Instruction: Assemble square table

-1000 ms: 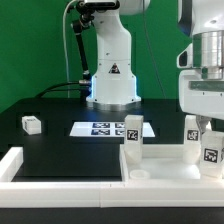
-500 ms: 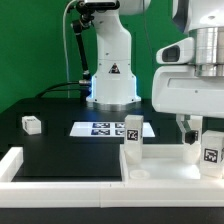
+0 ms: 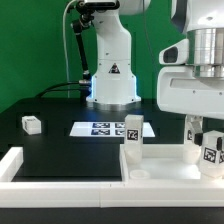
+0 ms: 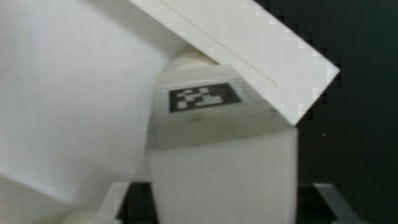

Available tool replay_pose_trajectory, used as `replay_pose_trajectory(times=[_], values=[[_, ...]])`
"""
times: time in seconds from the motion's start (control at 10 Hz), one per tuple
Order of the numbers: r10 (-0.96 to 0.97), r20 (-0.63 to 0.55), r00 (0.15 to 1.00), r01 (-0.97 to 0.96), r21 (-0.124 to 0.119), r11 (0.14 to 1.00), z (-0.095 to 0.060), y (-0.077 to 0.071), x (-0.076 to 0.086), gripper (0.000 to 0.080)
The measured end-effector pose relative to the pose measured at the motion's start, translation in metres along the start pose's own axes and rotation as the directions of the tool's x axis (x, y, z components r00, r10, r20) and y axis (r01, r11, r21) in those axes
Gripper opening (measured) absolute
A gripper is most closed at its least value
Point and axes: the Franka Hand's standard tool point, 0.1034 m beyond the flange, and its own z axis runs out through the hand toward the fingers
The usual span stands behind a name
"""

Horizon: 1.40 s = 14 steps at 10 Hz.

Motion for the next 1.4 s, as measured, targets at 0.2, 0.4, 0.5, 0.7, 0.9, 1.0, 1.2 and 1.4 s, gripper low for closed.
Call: replay_pose_trajectory(times=[0.2, 0.4, 0.5, 0.7, 0.9, 1.0, 1.2, 1.4], values=[[0.223, 0.006, 0.975, -0.223, -0.019, 0.975, 0.001, 0.003, 0.0, 0.0303], [0.536, 0.013, 0.844, -0.535, -0.036, 0.844, 0.001, 0.008, -0.001, 0.0301], [0.68, 0.03, 0.732, -0.679, -0.037, 0.733, 0.002, 0.009, -0.003, 0.03], [0.869, 0.067, 0.49, -0.871, -0.014, 0.492, 0.002, 0.01, -0.009, 0.03], [0.892, 0.091, 0.444, -0.895, -0.013, 0.446, 0.003, 0.01, -0.01, 0.03], [0.876, 0.09, 0.474, -0.879, -0.011, 0.477, 0.003, 0.01, -0.01, 0.03], [0.759, 0.047, 0.65, -0.757, -0.056, 0.651, 0.006, 0.015, -0.021, 0.0532], [0.484, 0.01, 0.875, -0.483, -0.049, 0.874, 0.004, 0.011, -0.028, 0.0613]])
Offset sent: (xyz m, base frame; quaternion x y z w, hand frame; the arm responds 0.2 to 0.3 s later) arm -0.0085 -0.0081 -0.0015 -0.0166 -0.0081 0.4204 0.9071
